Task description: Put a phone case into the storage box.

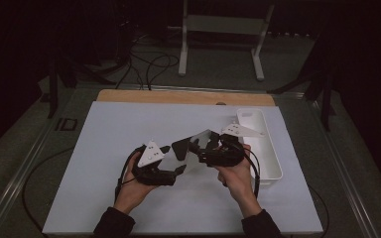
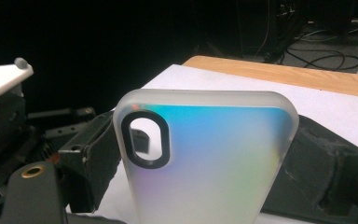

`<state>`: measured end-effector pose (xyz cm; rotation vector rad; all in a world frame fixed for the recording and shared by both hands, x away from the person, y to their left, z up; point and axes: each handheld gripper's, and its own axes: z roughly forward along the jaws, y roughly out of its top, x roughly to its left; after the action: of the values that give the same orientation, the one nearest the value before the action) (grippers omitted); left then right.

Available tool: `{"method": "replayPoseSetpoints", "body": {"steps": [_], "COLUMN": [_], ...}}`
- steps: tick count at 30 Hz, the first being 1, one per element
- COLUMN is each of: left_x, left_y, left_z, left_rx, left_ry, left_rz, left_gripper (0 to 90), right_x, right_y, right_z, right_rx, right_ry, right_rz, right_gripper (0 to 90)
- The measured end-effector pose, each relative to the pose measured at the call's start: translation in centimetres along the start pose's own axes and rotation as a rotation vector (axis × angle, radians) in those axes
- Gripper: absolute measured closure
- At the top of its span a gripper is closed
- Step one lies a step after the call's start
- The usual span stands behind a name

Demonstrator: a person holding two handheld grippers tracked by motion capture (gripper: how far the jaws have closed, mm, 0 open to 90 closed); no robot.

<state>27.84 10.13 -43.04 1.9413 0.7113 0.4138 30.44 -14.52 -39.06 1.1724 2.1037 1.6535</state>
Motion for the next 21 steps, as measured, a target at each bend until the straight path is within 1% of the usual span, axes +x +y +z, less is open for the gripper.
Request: {"method": "replayPoseSetpoints", "body": {"steps": [2, 3, 4, 5, 8, 11, 13, 15, 16, 18, 21], "left_x": [0.5, 0.5, 0.9, 1.1, 1.6, 2.1, 2.4, 2.5, 2.8, 3.1, 3.3], "left_y": [-0.1, -0.1, -0.2, -0.3, -0.7, -1.1, -1.5, -1.6, -1.9, -2.2, -2.6], "left_z": [-0.5, -0.5, -0.9, -1.2, -1.8, -2.2, -2.5, -2.6, -2.9, -3.2, -3.5], "left_rx": [-0.005, -0.005, -0.015, -0.016, -0.019, -0.007, -0.014, -0.017, -0.023, -0.025, -0.032], "left_ry": [0.009, 0.009, 0.024, 0.027, 0.036, 0.054, 0.071, 0.077, 0.098, 0.128, 0.134], "left_rz": [-0.008, -0.008, -0.02, -0.026, -0.03, -0.027, -0.037, -0.04, -0.048, -0.041, -0.047], "left_gripper": [17.3, 15.3, 15.3, 13.4, 6.7, 0.9, 0.5, 0.2, 0.2, 0.0, 0.0], "right_x": [0.0, 0.0, -0.1, -0.1, -0.1, -0.2, -0.3, -0.4, -0.4, -0.7, -0.8], "right_y": [0.0, 0.0, 0.1, 0.2, 0.3, 0.4, 0.5, 0.5, 0.6, 0.8, 0.9], "right_z": [0.1, 0.1, 0.1, 0.1, -0.1, -0.2, -0.2, -0.2, -0.2, -0.3, -0.4], "right_rx": [0.0, 0.0, 0.0, -0.001, -0.003, -0.002, 0.0, 0.001, 0.001, -0.003, -0.003], "right_ry": [-0.004, -0.004, -0.005, -0.006, -0.007, -0.015, -0.02, -0.025, -0.028, -0.036, -0.042], "right_rz": [-0.003, -0.003, -0.002, -0.007, -0.02, -0.026, -0.033, -0.038, -0.037, -0.043, -0.046], "right_gripper": [16.6, 16.6, 16.6, 16.6, 16.6, 16.6, 16.6, 16.6, 16.6, 16.6, 16.6]}}
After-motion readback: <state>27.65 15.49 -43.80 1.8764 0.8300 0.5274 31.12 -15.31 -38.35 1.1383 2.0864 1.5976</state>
